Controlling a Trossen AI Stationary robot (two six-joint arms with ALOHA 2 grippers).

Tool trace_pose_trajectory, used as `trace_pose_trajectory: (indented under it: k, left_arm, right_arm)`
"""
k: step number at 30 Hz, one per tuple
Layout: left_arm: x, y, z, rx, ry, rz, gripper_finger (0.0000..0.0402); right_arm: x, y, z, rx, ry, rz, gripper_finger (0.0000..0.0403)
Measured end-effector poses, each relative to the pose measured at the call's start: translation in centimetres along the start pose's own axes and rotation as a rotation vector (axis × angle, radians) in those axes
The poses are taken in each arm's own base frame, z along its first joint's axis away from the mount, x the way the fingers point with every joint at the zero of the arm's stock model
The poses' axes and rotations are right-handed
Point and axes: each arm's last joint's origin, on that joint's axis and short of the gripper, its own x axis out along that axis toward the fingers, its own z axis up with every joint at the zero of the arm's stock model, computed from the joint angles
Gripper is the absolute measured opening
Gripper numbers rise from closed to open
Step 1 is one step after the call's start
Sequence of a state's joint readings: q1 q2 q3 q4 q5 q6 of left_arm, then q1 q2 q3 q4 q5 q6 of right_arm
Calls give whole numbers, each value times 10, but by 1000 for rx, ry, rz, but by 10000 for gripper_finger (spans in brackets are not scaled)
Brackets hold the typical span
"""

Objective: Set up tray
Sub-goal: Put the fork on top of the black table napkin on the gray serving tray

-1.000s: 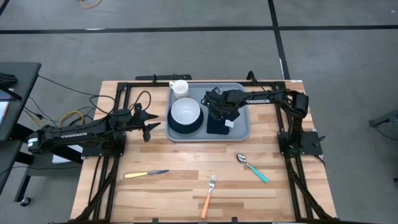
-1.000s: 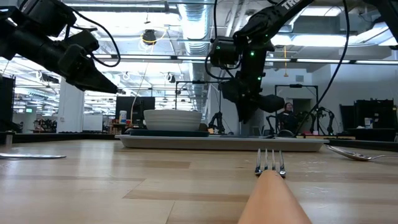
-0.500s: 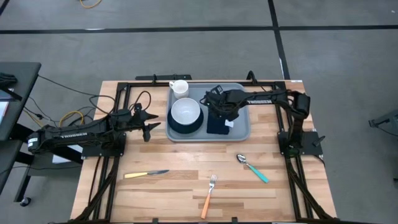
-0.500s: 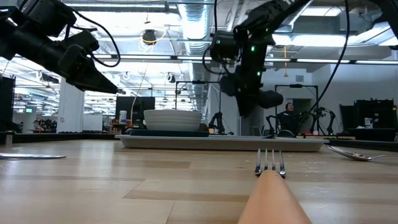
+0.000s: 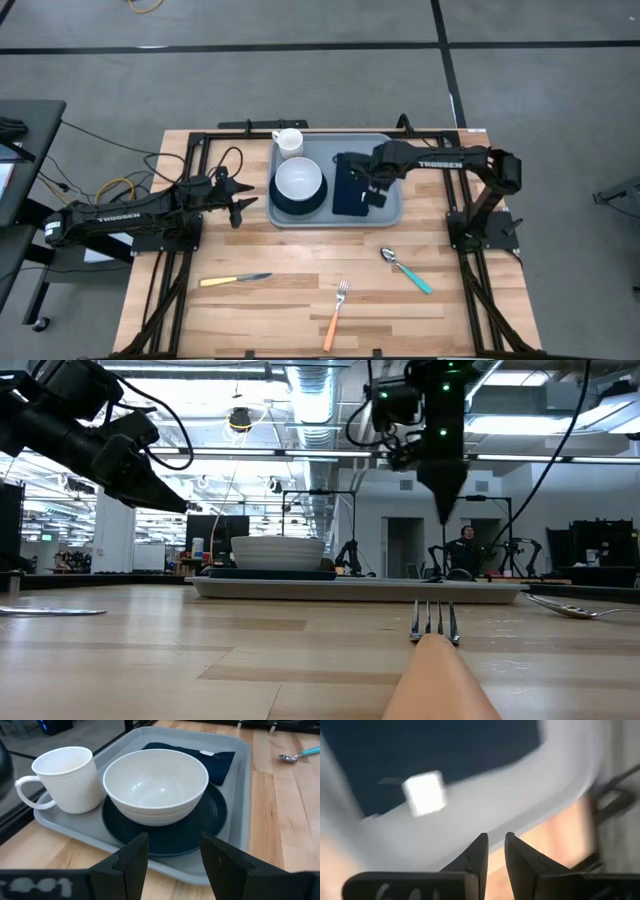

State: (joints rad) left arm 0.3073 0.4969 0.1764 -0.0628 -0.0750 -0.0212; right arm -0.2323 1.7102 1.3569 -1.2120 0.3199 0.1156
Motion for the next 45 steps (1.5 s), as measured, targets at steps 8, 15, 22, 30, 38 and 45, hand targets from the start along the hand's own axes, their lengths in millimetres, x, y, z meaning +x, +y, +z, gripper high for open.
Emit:
trace_pose_trajectory:
  k: [8,15,22,30,38,45]
  left_arm:
    - [0,0,0,-51,0,-17,167]
    - [0,-1,2,-21,-15,-34,167]
    - [0,-5,6,26,-74,-161,167]
    - [5,-9,-18,17,-184,-303,167]
    - [4,-9,-14,24,-277,-308,167]
    - [1,-9,-6,89,-374,-318,167]
  right_arm:
    - [13,53,-39,-11,158,65,56]
    - [4,106,-71,-1,174,36,56]
    - [-13,159,-94,115,94,159,56]
    - [-24,195,-115,222,50,269,56]
    - [-24,195,-115,203,39,271,56]
    - [-28,206,-92,318,-104,454,56]
